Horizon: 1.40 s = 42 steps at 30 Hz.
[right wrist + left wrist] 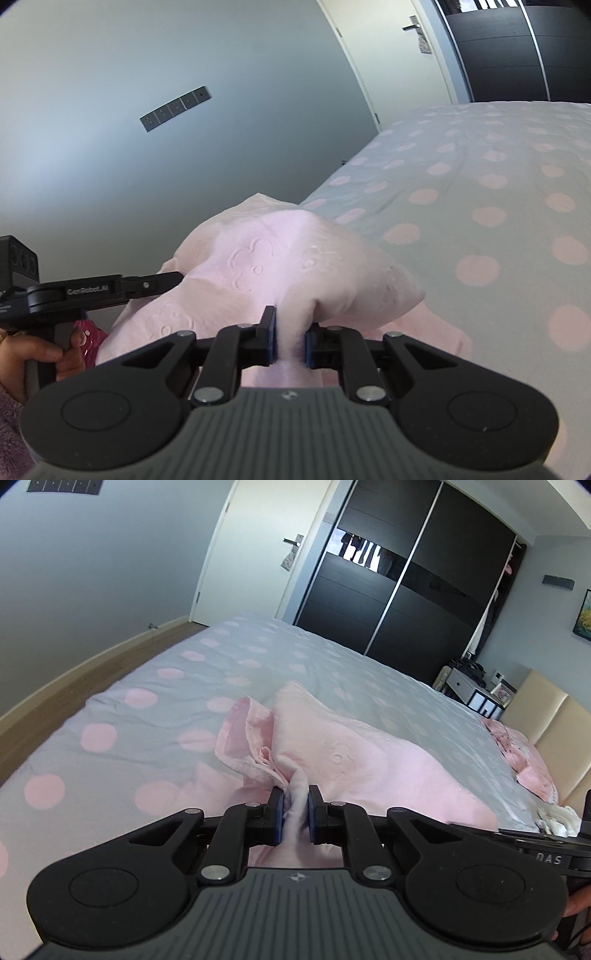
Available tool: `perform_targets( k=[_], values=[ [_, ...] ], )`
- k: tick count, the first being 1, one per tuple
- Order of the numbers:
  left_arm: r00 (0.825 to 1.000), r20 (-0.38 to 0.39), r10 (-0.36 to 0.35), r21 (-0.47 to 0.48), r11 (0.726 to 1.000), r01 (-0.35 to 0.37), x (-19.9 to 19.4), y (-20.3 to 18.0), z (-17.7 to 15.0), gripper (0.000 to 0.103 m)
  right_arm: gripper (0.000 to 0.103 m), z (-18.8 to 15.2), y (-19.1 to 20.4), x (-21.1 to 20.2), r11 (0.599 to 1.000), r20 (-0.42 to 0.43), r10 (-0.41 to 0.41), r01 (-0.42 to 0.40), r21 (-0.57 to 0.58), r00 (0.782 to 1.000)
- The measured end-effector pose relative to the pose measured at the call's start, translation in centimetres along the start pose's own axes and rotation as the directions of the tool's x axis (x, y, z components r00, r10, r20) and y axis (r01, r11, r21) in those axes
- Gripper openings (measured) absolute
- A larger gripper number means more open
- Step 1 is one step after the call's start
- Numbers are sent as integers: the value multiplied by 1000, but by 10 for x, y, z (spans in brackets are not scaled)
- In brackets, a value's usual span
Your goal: Fold clothes
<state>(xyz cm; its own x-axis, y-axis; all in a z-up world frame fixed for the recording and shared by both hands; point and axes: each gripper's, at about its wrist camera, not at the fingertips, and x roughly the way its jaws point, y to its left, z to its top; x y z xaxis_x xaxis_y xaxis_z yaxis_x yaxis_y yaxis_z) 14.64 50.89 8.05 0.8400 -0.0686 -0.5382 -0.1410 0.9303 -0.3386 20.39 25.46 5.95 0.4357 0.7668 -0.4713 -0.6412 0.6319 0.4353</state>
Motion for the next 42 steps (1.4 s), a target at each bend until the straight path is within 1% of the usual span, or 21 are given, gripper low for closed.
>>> perform_targets(
  k=[5,8,11,13,15,18,20,21,23,25,27,28,29,30,32,34,36,38,39,41,42],
  values=[
    [1000,-7,-11,31,999,11,33,32,6,10,16,-1,-2,35,998,12,7,-6,-66,1000],
    [999,-47,11,45,999,-9,56,51,-2,10,16,-13,-14,63,999,-21,18,-19,-42,1000],
    [996,-72,50,24,999,-48,77,72,-18,3,16,-32,-29,94,1000,-66,6,-8,-25,998],
    [994,-87,62,6,998,-61,87,83,-27,3,16,-43,-40,112,1000,-98,6,-7,-2,995],
    [992,-101,72,16,997,-70,92,89,-35,3,18,-50,-48,123,1000,-116,21,-20,9,993],
    [991,-98,90,36,996,-87,91,87,-37,3,33,-55,-60,131,998,-140,52,-46,51,989],
    [989,-77,127,60,991,-122,83,79,-35,7,46,-56,-70,129,992,-145,87,-73,99,986],
    [987,-65,147,73,987,-142,79,75,-33,7,48,-55,-76,125,988,-142,106,-88,127,984],
    [981,-28,190,98,978,-186,67,63,-30,7,58,-55,-89,110,977,-122,138,-114,182,983],
    [976,-8,218,124,969,-216,55,46,-29,7,59,-55,-104,94,960,-85,150,-125,251,985],
    [976,-4,220,146,965,-217,44,26,-33,7,58,-53,-119,81,945,-46,88,-69,321,995],
    [976,-7,218,164,963,-214,41,17,-36,7,48,-51,-125,77,937,-38,47,-31,348,998],
    [976,-11,216,184,960,-211,39,7,-38,7,32,-49,-128,75,946,-46,10,5,326,999],
    [978,-22,207,200,959,-198,37,-1,-41,7,31,-46,-128,74,958,-57,-24,40,285,998],
    [977,-60,206,217,958,-188,37,-12,-45,7,37,-43,-128,74,976,-79,-87,101,194,993],
    [975,-90,204,235,955,-178,39,-19,-48,7,41,-43,-127,78,990,-100,-93,103,98,991],
    [965,-115,235,258,945,-199,44,-24,-52,7,42,-43,-123,81,994,-100,-109,108,-16,989],
    [958,-137,251,266,941,-208,49,-22,-55,7,51,-43,-115,88,982,-87,-125,111,-153,988],
    [955,-148,258,269,940,-212,52,-21,-57,6,53,-43,-112,91,972,-89,-127,106,-211,988],
    [949,-164,268,270,938,-218,56,-15,-60,7,59,-45,-106,101,943,-102,-120,81,-323,988],
    [946,-170,275,270,937,-223,58,-12,-61,7,60,-46,-103,106,923,-104,-123,75,-379,987]
  ],
)
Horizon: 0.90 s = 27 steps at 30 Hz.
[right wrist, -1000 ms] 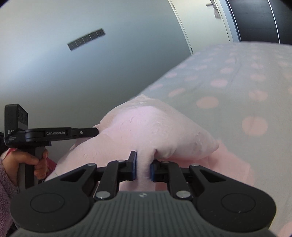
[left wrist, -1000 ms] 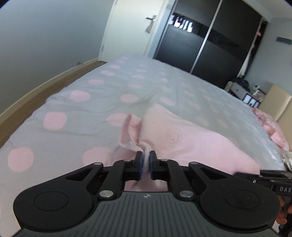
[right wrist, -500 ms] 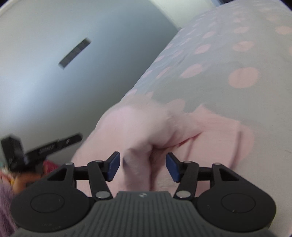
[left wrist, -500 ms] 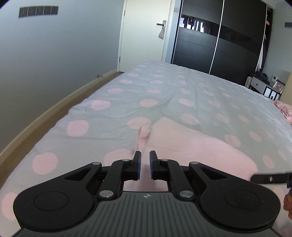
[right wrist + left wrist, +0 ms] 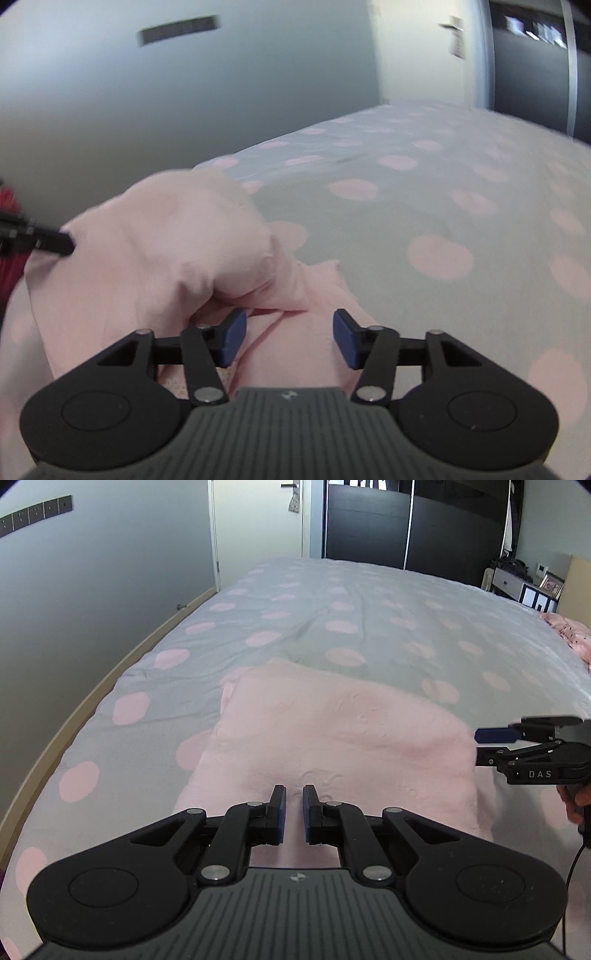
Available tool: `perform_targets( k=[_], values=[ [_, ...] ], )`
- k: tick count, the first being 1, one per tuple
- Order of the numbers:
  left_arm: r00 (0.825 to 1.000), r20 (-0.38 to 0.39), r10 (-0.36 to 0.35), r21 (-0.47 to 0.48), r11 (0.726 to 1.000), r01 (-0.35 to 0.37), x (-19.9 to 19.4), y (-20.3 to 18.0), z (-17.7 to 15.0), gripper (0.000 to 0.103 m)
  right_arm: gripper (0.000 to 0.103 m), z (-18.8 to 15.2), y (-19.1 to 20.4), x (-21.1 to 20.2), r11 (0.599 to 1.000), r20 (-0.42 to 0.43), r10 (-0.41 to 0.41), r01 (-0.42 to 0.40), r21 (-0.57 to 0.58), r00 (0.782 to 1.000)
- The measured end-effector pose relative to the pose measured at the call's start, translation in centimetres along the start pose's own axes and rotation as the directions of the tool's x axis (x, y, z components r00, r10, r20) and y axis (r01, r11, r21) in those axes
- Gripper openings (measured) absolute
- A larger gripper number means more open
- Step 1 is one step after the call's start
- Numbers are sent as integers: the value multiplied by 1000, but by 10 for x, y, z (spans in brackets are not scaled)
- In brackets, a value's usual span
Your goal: Fold clothes
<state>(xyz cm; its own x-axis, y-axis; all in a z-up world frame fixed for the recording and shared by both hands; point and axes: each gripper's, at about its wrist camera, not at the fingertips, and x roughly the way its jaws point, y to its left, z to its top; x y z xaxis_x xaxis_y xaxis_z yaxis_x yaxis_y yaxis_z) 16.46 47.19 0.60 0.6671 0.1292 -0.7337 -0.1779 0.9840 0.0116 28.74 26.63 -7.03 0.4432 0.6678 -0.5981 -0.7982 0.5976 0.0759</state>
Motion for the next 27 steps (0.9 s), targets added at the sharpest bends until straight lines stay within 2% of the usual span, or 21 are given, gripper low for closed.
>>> perform_targets(
  k=[3,5,6,7,8,10,13,18,25,27],
  values=[
    [1000,-29,2,-9,1000,-2,7,9,-4,7,59,4,9,15,988,4,-20,20,-154,1000],
    [999,-45,-1,-21,1000,0,11,15,-6,6,53,5,9,24,976,16,-19,22,-215,1000],
    [999,-54,-2,-27,1000,1,14,18,-7,6,45,7,9,27,970,22,-14,19,-241,1000],
    [998,-61,-2,-33,999,0,16,22,-9,6,21,9,10,28,962,23,-4,10,-274,1000],
    [998,-64,-1,-40,999,-1,17,24,-10,6,7,12,11,27,951,29,3,6,-310,1000],
    [998,-66,-2,-56,998,-2,18,30,-13,6,4,17,13,19,917,65,0,26,-398,998],
    [998,-63,-9,-58,998,5,17,33,-14,6,3,26,12,12,842,125,-54,113,-528,991],
    [998,-65,-18,-54,998,15,19,34,-14,6,2,18,10,38,743,96,-116,151,-652,989],
    [998,-44,-34,-58,998,31,17,36,-16,6,4,7,6,65,749,23,-175,148,-646,984],
    [999,-21,-39,-55,998,38,11,36,-16,6,11,9,-1,58,756,8,-206,164,-634,979]
  ],
)
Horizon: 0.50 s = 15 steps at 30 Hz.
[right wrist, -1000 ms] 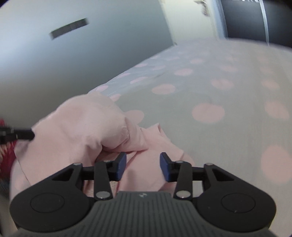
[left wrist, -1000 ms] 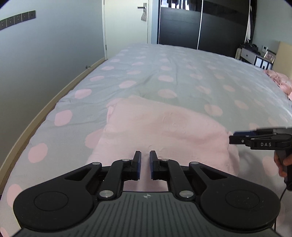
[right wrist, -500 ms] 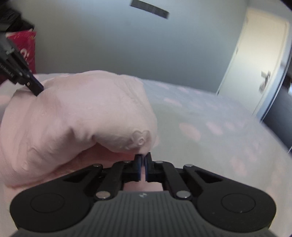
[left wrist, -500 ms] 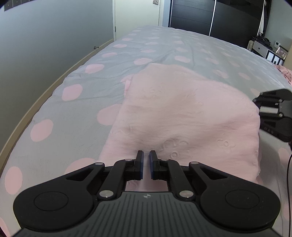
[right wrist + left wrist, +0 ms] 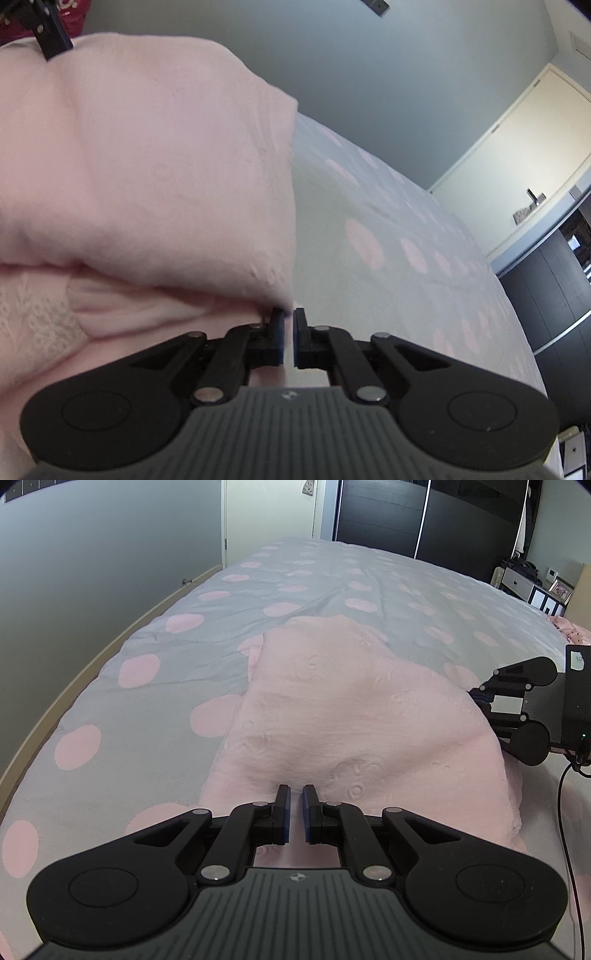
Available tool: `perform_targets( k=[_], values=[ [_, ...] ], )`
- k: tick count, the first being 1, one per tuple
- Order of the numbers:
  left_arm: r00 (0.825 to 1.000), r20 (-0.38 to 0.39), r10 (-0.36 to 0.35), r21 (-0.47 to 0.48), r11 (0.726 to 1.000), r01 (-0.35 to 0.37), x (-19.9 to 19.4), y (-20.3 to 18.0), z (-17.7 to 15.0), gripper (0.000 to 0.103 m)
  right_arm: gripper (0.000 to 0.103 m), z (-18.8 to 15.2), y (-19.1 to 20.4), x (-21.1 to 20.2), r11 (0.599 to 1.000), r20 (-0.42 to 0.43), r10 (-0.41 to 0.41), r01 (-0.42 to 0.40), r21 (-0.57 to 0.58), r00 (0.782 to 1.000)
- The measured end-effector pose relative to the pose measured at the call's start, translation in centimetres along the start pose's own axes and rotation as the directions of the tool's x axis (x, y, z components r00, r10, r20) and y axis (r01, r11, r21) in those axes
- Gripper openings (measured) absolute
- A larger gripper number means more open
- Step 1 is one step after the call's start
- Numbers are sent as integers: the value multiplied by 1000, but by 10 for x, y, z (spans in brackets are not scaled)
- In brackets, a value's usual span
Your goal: Fold clothes
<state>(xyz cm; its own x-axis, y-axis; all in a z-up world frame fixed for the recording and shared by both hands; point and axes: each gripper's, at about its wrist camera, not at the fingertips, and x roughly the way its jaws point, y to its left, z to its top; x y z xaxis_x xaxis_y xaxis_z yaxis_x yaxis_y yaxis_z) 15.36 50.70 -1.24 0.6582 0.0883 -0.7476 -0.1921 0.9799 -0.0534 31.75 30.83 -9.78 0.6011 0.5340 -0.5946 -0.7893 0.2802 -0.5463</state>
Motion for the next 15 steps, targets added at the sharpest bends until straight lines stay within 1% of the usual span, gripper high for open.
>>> perform_targets(
  k=[2,3,4,5,7,8,11,14,15],
  values=[
    [999,35,-2,-2,1000,2,-9,0,2,7,13,-6,-13,-10,999,-20,-16,17,40,1000],
    [998,55,-1,-3,1000,1,-13,0,4,7,13,-7,-20,-18,997,-17,-16,17,78,1000],
    [997,73,0,-2,1000,0,-16,1,8,7,18,-7,-28,-28,992,-5,-10,10,125,1000],
    [996,90,1,-1,1000,0,-18,1,12,7,29,-5,-34,-38,984,12,4,-6,177,1000],
    [994,113,-5,-4,1000,5,-19,0,25,8,44,2,-42,-58,957,57,45,-60,284,997],
    [992,125,-15,-1,1000,15,-18,-2,32,8,44,7,-45,-66,941,83,70,-94,325,994],
    [988,150,-39,15,999,38,-8,-9,50,9,44,33,-39,-67,901,151,137,-186,391,979],
    [986,161,-49,15,999,47,8,-15,62,10,44,60,-32,-67,851,221,197,-279,445,955],
    [985,166,-47,13,999,45,15,-16,64,10,44,70,-27,-62,841,244,210,-302,449,947]
  ],
)
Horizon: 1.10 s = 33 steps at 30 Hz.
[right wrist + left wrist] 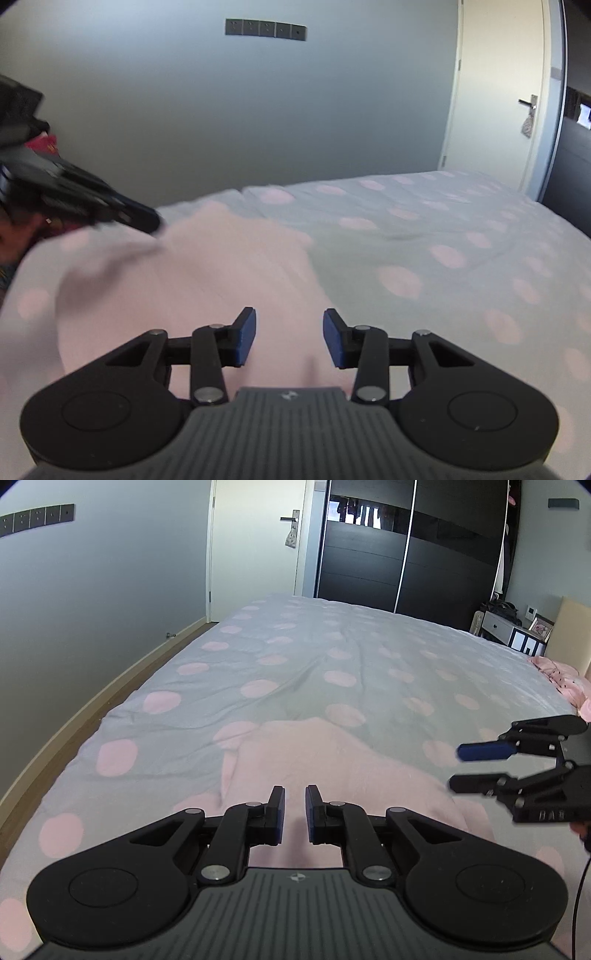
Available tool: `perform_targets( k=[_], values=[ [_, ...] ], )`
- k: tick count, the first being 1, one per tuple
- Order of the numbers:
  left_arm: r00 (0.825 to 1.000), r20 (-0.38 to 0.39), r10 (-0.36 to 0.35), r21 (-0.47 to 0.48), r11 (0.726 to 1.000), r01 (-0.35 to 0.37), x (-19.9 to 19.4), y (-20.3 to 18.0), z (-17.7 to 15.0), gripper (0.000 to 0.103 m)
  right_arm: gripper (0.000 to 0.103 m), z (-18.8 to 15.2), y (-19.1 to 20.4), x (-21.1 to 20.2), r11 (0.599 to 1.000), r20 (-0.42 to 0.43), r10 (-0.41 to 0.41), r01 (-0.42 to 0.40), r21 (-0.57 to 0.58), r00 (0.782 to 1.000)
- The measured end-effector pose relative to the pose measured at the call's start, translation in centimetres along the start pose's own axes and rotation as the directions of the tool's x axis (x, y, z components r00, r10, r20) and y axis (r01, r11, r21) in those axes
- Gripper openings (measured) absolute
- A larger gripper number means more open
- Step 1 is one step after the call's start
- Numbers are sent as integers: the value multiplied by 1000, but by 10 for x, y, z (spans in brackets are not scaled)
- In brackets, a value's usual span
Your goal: Fold clothes
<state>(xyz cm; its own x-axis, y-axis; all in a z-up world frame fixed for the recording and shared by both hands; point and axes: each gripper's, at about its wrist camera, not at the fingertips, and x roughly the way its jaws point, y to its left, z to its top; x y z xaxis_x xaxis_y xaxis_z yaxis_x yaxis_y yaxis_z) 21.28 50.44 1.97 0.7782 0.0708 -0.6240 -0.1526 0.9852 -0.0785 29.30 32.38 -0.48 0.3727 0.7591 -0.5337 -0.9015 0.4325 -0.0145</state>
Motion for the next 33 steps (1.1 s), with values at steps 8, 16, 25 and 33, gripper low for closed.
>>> perform_targets(
  k=[8,16,25,33],
  values=[
    [993,-114,19,-68,997,-27,59,34,-30,12,42,0,37,98,999,-102,40,-41,0,994],
    [992,-125,-13,-166,986,-8,73,59,-45,13,44,-17,22,127,994,-103,56,-45,102,993],
    [999,18,45,-90,995,-43,0,41,-38,14,63,-5,29,43,997,3,70,-70,43,998],
    [999,-3,45,11,999,-45,-46,-1,-69,15,77,-40,55,-10,993,-28,114,-115,-38,993]
  ],
)
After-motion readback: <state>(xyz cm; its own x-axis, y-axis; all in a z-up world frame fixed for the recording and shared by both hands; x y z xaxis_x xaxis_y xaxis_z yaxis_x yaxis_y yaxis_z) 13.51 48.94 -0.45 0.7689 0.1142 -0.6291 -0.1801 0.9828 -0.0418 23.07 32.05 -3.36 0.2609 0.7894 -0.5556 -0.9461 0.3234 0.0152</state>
